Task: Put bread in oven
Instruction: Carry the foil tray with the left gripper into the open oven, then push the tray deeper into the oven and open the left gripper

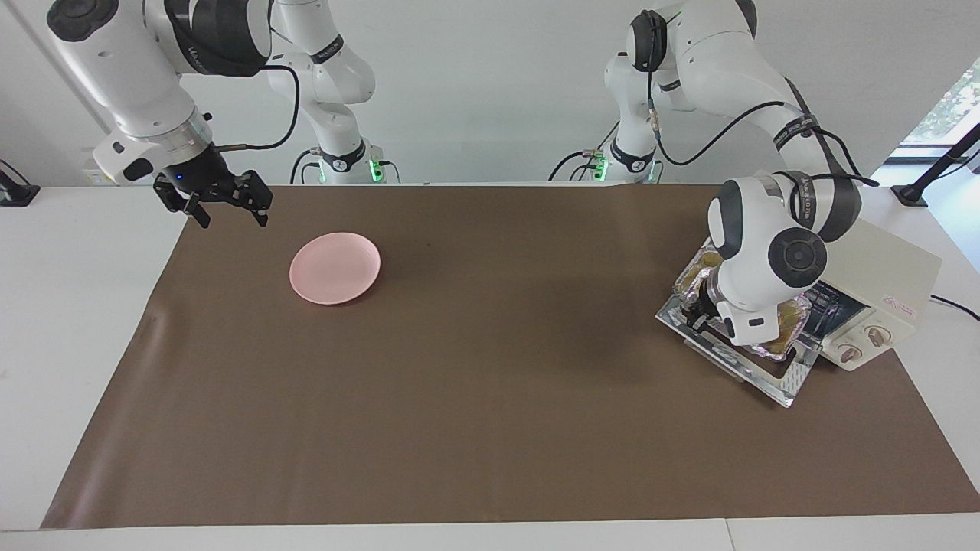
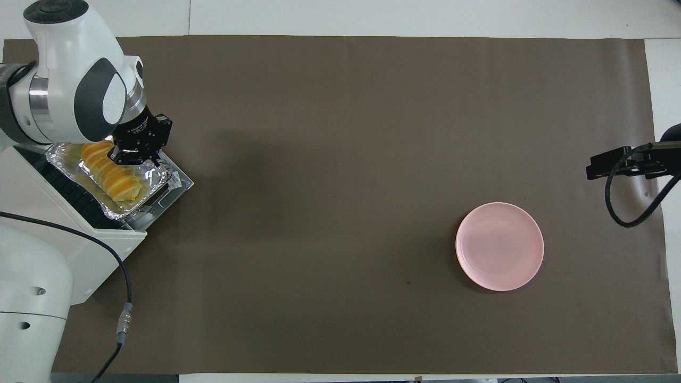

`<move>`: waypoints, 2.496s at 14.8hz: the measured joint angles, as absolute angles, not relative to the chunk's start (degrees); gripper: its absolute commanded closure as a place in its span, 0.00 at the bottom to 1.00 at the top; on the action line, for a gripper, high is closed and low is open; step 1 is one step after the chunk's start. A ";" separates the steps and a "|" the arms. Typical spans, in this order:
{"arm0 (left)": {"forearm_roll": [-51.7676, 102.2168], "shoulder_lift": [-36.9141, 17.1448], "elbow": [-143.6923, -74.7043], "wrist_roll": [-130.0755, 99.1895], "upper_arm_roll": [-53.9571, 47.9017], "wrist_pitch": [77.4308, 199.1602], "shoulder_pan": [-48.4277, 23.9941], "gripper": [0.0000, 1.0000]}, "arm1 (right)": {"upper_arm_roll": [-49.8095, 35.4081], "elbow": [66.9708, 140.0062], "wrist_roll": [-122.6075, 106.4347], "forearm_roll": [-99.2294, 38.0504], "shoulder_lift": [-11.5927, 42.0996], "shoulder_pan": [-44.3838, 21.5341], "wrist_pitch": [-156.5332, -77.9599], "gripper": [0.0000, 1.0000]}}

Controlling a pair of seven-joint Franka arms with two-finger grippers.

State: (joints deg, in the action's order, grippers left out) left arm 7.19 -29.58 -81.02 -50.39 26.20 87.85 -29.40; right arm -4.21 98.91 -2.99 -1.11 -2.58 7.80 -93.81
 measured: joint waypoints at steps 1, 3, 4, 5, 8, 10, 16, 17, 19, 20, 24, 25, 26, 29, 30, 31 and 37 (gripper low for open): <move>7.08 -29.20 -81.59 -50.38 26.76 87.89 -29.39 1.00 | -4.21 98.91 -2.99 -1.11 -2.58 7.80 -93.81 0.00; 6.32 -28.08 -83.00 -49.39 27.79 88.05 -29.35 1.00 | -4.21 98.91 -2.99 -1.11 -2.58 7.80 -93.81 0.00; 5.29 -27.33 -84.01 -48.72 27.96 88.23 -29.30 1.00 | -4.21 98.91 -2.99 -1.11 -2.58 7.80 -93.81 0.00; 4.61 -26.63 -85.16 -48.34 28.00 88.78 -29.26 1.00 | -4.21 98.91 -2.99 -1.11 -2.58 7.80 -93.81 0.00; 3.91 -25.28 -88.04 -48.16 28.02 90.71 -29.11 1.00 | -4.21 98.91 -2.99 -1.11 -2.58 7.80 -93.81 0.00; 3.25 -24.50 -89.57 -47.54 28.16 91.44 -28.65 1.00 | -4.21 98.91 -2.99 -1.11 -2.58 7.80 -93.81 0.00; 1.79 -22.03 -92.84 -45.72 28.24 93.02 -27.69 1.00 | -4.21 98.91 -2.99 -1.11 -2.58 7.80 -93.81 0.00; 1.75 -21.85 -92.99 -45.42 28.25 93.07 -27.40 1.00 | -4.21 98.91 -2.99 -1.11 -2.58 7.80 -93.81 0.00; 1.71 -21.43 -93.61 -44.97 28.26 93.35 -26.86 1.00 | -4.21 98.91 -2.99 -1.11 -2.58 7.80 -93.81 0.00; 1.71 -21.13 -94.04 -44.86 28.26 93.66 -26.67 1.00 | -4.21 98.91 -2.99 -1.11 -2.58 7.80 -93.81 0.00; 1.63 -20.09 -96.07 -44.78 28.26 95.03 -26.52 1.00 | -4.21 98.91 -2.99 -1.11 -2.58 7.80 -93.81 0.00; 1.60 -19.83 -96.83 -44.78 28.26 95.57 -26.50 1.00 | -4.21 98.91 -2.99 -1.11 -2.58 7.80 -93.81 0.00; 1.57 -19.52 -97.58 -44.78 28.26 96.28 -26.50 1.00 | -4.21 98.91 -2.99 -1.11 -2.58 7.80 -93.81 0.00; 1.44 -18.82 -98.36 -44.77 28.27 96.94 -26.49 1.00 | -4.21 98.91 -2.99 -1.11 -2.58 7.80 -93.81 0.00; 1.42 -18.70 -98.54 -44.64 28.27 97.05 -26.48 1.00 | -4.21 98.91 -2.99 -1.11 -2.58 7.80 -93.81 0.00; 1.41 -18.65 -98.61 -44.11 28.27 97.09 -26.47 0.81 | -4.21 98.91 -2.99 -1.11 -2.58 7.80 -93.81 0.00; 0.71 -18.64 -98.67 -40.56 28.23 97.21 -26.48 0.00 | -4.21 98.91 -2.99 -1.11 -2.58 7.80 -93.81 0.00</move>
State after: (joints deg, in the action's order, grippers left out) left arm 0.71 -18.64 -98.67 -40.56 28.23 97.21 -26.48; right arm -4.21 98.91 -2.99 -1.11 -2.58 7.80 -93.81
